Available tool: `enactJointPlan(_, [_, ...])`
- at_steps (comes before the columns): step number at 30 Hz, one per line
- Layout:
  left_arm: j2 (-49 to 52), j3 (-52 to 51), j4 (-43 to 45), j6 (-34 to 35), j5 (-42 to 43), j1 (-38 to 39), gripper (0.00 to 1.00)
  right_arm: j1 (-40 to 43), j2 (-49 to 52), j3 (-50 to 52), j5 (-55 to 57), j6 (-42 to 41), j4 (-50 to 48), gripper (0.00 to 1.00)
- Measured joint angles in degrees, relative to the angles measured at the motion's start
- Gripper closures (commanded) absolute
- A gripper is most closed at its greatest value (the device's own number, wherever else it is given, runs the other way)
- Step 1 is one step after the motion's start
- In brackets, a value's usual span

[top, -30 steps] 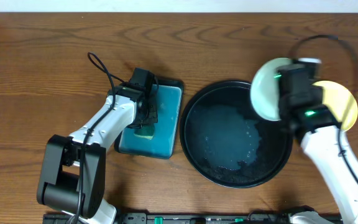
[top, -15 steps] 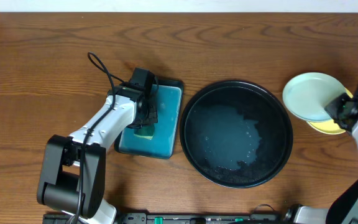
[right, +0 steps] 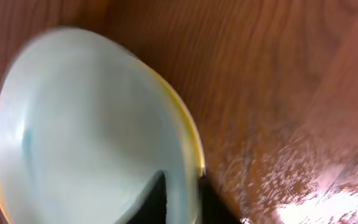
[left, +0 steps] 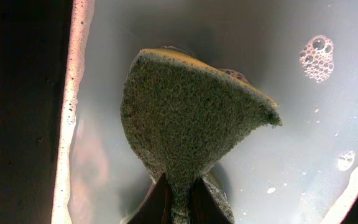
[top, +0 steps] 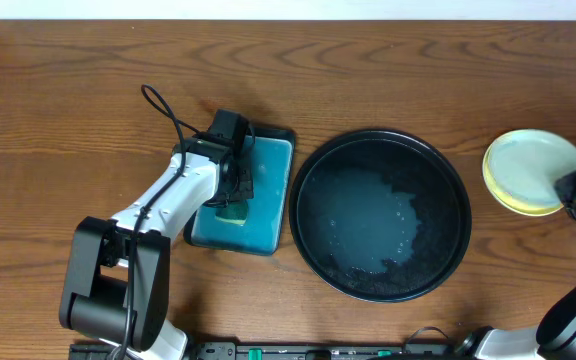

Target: Clean dirty plates on tray and stack at the side

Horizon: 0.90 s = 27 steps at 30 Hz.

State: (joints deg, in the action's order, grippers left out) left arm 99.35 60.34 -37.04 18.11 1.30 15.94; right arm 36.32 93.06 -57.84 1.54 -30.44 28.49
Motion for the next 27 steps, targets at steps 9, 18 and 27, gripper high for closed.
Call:
enactJointPlan(9, [0.00, 0.00, 0.00, -0.15, 0.00, 0.00, 0.84, -0.13, 0.00, -0.02, -9.64, 2.84, 1.31, 0.69])
enactJointPlan(18, [0.00, 0.00, 0.00, -0.15, 0.00, 0.00, 0.87, -8.24, 0.00, -0.04, -22.60, 10.95, 5.07, 0.69])
enactJointPlan(27, [0.00, 0.00, 1.03, 0.07, 0.07, -1.11, 0.93, -18.75, 0.00, -0.07, -23.61, 16.06, 8.26, 0.76])
